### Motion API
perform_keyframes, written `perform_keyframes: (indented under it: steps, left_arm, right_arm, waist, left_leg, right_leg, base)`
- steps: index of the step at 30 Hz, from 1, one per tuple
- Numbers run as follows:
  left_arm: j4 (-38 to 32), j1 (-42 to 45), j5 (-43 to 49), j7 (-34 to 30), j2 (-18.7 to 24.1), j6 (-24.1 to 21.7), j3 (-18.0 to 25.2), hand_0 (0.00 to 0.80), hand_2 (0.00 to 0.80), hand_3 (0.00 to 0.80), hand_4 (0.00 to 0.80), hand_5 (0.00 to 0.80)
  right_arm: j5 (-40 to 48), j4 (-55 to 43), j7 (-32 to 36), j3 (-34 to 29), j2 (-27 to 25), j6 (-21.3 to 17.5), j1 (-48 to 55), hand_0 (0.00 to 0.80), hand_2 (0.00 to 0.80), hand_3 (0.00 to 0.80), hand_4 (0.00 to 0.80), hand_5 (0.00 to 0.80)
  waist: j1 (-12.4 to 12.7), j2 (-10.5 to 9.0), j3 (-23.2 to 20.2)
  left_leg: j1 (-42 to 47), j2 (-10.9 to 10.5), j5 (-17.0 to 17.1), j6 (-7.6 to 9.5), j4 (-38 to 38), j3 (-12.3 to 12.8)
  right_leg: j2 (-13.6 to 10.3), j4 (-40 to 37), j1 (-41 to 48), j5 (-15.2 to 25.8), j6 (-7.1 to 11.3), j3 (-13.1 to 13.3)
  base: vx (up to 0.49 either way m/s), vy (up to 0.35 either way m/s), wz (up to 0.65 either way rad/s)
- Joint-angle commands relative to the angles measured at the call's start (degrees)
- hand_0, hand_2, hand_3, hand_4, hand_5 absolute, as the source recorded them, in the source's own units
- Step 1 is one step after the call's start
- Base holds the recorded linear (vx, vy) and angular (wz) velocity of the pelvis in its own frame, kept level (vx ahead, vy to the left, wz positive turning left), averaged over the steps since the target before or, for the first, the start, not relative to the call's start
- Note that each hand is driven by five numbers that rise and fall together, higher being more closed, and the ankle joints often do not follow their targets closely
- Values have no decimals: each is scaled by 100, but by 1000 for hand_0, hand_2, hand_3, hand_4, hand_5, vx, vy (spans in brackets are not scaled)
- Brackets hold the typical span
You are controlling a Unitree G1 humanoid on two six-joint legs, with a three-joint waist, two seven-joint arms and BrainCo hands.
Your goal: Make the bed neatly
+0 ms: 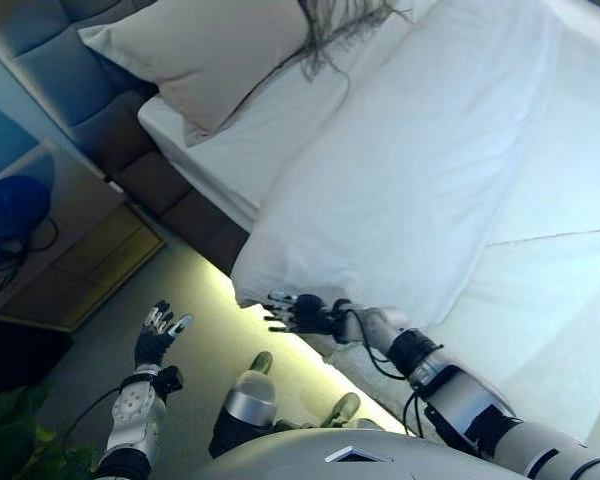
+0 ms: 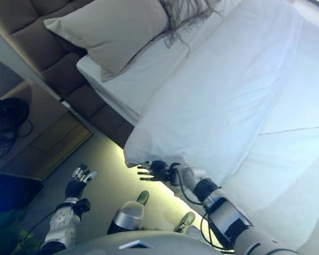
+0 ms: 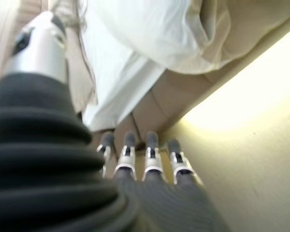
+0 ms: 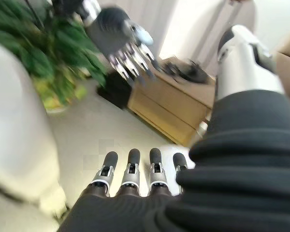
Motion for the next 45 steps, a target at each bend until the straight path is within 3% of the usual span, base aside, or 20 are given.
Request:
perform_keyframes:
  steps: [1,14,25,33,40,42,45]
  left_arm:
    - [323,-178,54,-188,201,-73,-17,0,0,0,0,0]
    - [845,-428,107,-454,183,280,-49,0,0,0,0,0]
    - [1925,-741,623,-224,-199,578,-372,0,0,0,0,0]
    - [2335,-829,728,-292,-287,793,-576,0,0,0,0,0]
    - [2676,-961,269,-470,-480,861,-452,0,0,0,0,0]
    - [2761,-1023,211,-553,-615,796,-498,0,0,0,0,0]
    - [2895,-1133,233,-577,-821,767,-600,0,0,0,0,0]
  right_arm:
    - [-4,-464,339,-294,-191,-322,29,0,0,0,0,0]
    - [-95,-168,406,-1479,-605,-970,630,0,0,0,0,0]
    - [77,443,287,-2293,-673,-1358,1038,0,0,0,0,0]
    - [54,1044,285,-2759,-876,-1709,1325,0,0,0,0,0]
    - [817,2098,-90,-3158,-352,-2434,1829,0,0,0,0,0]
    - [649,2770,-103,-3344,-208,-2735,2019,0,0,0,0,0]
    - [806,3307,-522,-3617,-86,-2645,2141,0,0,0,0,0]
  waist:
    - [-69,232,-251]
    - [-581,308,-407]
    - [-900,274,-633]
    - [-1072,267,-703]
    - [-1263,258,-691]
    - [-1332,262,-668]
    - [-1412,275,-648]
  left_leg:
    - [107,-106,12,264,-39,269]
    - [368,-110,-122,313,-39,662]
    - [492,-40,-178,313,-39,868]
    - [519,-27,-185,297,-39,979]
    - [539,-17,-173,303,-39,1045]
    - [551,2,-180,306,-39,1079]
    - [575,26,-192,315,-39,1129]
  right_leg:
    - [-517,34,42,675,370,-81]
    - [-373,-18,-60,858,436,280]
    - [-156,-18,75,526,335,523]
    - [-114,-18,101,445,328,640]
    - [-77,-18,138,422,299,760]
    - [-61,-18,156,399,288,792]
    - [-3,-17,187,343,274,847]
  base:
    - [26,-79,-20]
    - [-5,-90,-14]
    - [38,-46,-11]
    - [31,-4,-5]
    - [7,-10,-2]
    - [0,0,0]
    - [8,-7,-1]
